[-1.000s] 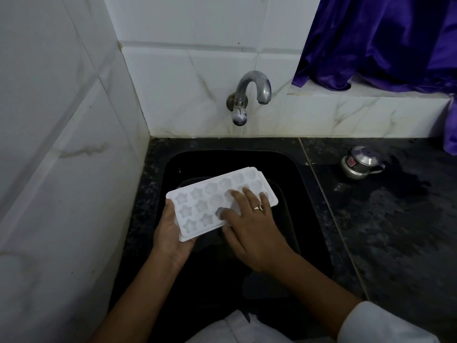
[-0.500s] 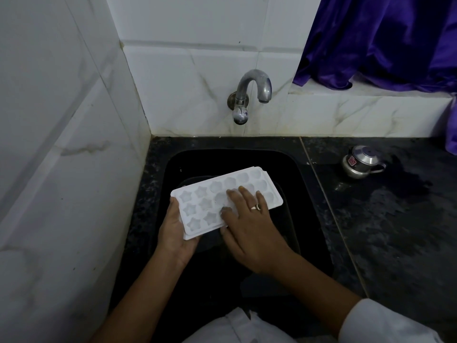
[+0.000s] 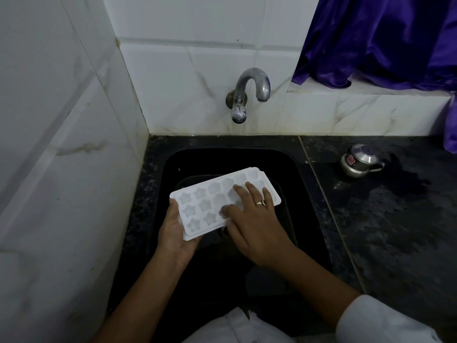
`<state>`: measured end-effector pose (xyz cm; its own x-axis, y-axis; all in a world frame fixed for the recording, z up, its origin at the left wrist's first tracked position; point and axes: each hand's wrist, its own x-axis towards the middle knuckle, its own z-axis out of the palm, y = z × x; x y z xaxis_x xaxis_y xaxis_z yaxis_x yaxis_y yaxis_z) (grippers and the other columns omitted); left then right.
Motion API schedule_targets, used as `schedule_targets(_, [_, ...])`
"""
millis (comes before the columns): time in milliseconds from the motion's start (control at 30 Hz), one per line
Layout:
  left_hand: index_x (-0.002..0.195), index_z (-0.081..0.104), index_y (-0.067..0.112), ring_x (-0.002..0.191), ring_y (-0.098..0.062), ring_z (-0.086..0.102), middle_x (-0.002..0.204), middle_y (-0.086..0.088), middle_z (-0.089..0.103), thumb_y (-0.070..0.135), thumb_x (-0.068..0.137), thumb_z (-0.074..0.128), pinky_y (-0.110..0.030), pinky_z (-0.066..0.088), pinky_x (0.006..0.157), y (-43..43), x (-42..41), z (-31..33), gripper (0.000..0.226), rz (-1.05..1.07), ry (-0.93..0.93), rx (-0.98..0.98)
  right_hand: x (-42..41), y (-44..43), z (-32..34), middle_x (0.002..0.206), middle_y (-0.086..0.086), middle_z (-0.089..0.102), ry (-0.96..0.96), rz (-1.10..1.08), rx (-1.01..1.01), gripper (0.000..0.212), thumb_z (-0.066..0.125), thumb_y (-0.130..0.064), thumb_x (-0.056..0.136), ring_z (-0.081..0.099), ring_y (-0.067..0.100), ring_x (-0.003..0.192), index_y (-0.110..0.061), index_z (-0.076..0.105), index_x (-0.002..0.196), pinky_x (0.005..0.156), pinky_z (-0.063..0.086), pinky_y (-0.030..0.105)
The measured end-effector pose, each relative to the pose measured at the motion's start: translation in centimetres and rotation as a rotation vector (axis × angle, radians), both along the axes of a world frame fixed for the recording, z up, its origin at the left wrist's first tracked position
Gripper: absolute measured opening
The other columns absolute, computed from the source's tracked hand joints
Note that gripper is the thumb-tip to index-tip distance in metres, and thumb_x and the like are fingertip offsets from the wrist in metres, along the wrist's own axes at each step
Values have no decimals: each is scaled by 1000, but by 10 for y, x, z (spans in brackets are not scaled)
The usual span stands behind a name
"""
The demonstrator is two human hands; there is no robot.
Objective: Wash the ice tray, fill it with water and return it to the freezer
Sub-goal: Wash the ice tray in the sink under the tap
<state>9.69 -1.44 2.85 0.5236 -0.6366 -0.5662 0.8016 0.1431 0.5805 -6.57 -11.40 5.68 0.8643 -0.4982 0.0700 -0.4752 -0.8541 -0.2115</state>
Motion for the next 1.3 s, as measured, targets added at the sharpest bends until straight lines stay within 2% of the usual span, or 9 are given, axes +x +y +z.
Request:
schedule_targets(100, [130, 65, 10, 101, -31, 78, 122, -19, 76, 54, 111, 32, -52, 56, 90, -2, 1, -2, 59, -4, 1, -4, 4, 9, -7, 163, 14, 29, 21, 39, -23, 38, 33, -44, 105, 16, 37, 155, -24, 55, 129, 124, 12, 63])
schedule_targets(200, [130, 65, 10, 97, -30, 79, 117, -17, 78, 54, 110, 33, -50, 58, 88, 1, 6, -3, 58, 19, 0, -5, -4, 1, -9, 164, 12, 26, 24, 55, -35, 40, 35, -44, 105, 14, 37, 156, -33, 49, 141, 124, 7, 63])
schedule_targets(367, [127, 66, 10, 95, -30, 80, 116, -17, 78, 54, 110, 31, -52, 55, 89, -3, 1, -3, 59, -16, 4, 2, 7, 7, -7, 162, 13, 29, 23, 9, -10, 36, 32, -43, 105, 15, 36, 155, -26, 55, 127, 123, 11, 63])
schedule_targets(500, [125, 66, 11, 92, -28, 80, 110, -15, 80, 54, 111, 32, -50, 56, 86, 0, 9, -5, 57, 14, -3, -11, -2, 4, -10, 164, 13, 28, 36, 49, -53, 42, 34, -44, 104, 16, 38, 155, -33, 49, 142, 124, 9, 64])
schedule_targets(667, [127, 66, 12, 97, -28, 79, 116, -15, 79, 55, 111, 29, -48, 63, 83, -3, 4, -6, 58, -34, -12, -15, 9, 10, -8, 162, 14, 30, 21, -7, -19, 37, 33, -43, 105, 17, 38, 155, -26, 55, 128, 122, 13, 64])
schedule_targets(800, [129, 65, 11, 99, -30, 79, 118, -17, 78, 55, 110, 32, -50, 57, 88, 2, 12, -7, 58, 9, -2, -17, 0, 6, -13, 165, 13, 27, 37, 61, -60, 44, 35, -44, 104, 16, 38, 156, -30, 48, 143, 124, 9, 64])
schedule_targets(967, [132, 64, 10, 106, -32, 76, 124, -19, 75, 56, 110, 30, -51, 58, 91, -2, 4, -7, 62, -35, 0, -9, 8, 7, -8, 162, 15, 29, 14, -2, -13, 34, 33, -43, 105, 16, 38, 155, -26, 55, 125, 122, 13, 64])
schedule_targets(1133, [135, 63, 10, 105, -33, 77, 125, -20, 75, 57, 109, 33, -52, 57, 90, 1, 12, -8, 62, -3, 26, -14, -2, 3, -11, 165, 13, 25, 36, 61, -61, 42, 36, -43, 104, 13, 38, 156, -33, 47, 143, 124, 9, 64])
schedule_targets(1300, [131, 65, 10, 102, -32, 78, 122, -19, 76, 56, 109, 32, -52, 59, 89, -5, 4, -8, 61, -28, 11, -7, 8, 8, -9, 163, 16, 28, 23, 16, -41, 35, 34, -42, 105, 15, 38, 156, -23, 55, 125, 121, 15, 64])
